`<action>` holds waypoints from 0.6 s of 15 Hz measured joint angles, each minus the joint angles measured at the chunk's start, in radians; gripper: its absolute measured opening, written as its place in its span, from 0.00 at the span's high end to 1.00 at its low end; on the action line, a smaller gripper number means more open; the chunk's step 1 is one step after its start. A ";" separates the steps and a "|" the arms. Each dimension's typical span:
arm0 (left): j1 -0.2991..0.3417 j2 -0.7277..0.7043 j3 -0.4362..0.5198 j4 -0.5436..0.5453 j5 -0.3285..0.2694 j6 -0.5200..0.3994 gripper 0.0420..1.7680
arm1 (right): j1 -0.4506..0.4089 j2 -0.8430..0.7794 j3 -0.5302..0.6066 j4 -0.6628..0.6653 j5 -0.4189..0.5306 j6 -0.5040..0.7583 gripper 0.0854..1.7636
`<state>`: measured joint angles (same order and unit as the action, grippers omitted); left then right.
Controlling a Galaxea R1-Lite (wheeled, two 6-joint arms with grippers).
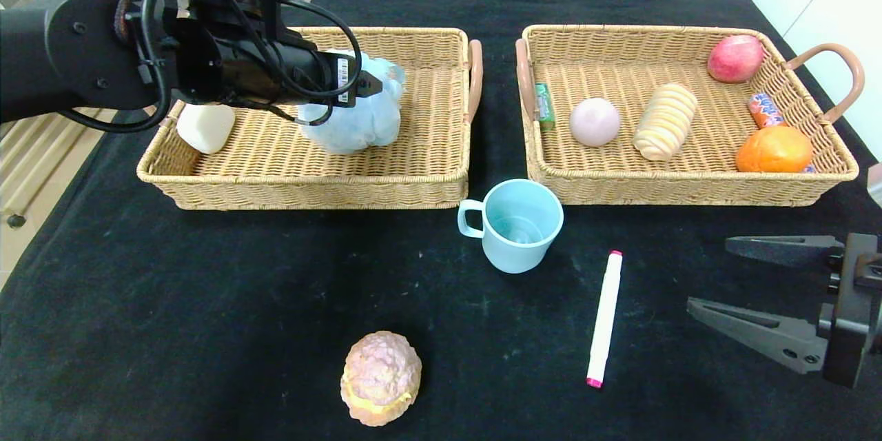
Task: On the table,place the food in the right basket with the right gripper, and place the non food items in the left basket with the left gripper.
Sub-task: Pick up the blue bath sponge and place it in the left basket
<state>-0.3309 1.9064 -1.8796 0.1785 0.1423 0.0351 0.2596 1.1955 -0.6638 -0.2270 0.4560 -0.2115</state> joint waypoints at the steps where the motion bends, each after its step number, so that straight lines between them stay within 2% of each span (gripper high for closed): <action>1: 0.000 -0.005 0.003 0.010 0.000 0.000 0.12 | -0.001 0.000 0.000 0.000 0.000 0.000 0.03; 9: 0.001 -0.054 0.012 0.118 0.039 0.004 0.06 | -0.002 0.000 0.002 0.000 0.000 0.000 0.03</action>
<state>-0.3300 1.8526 -1.8679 0.2962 0.1813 0.0389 0.2577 1.1953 -0.6619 -0.2270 0.4555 -0.2117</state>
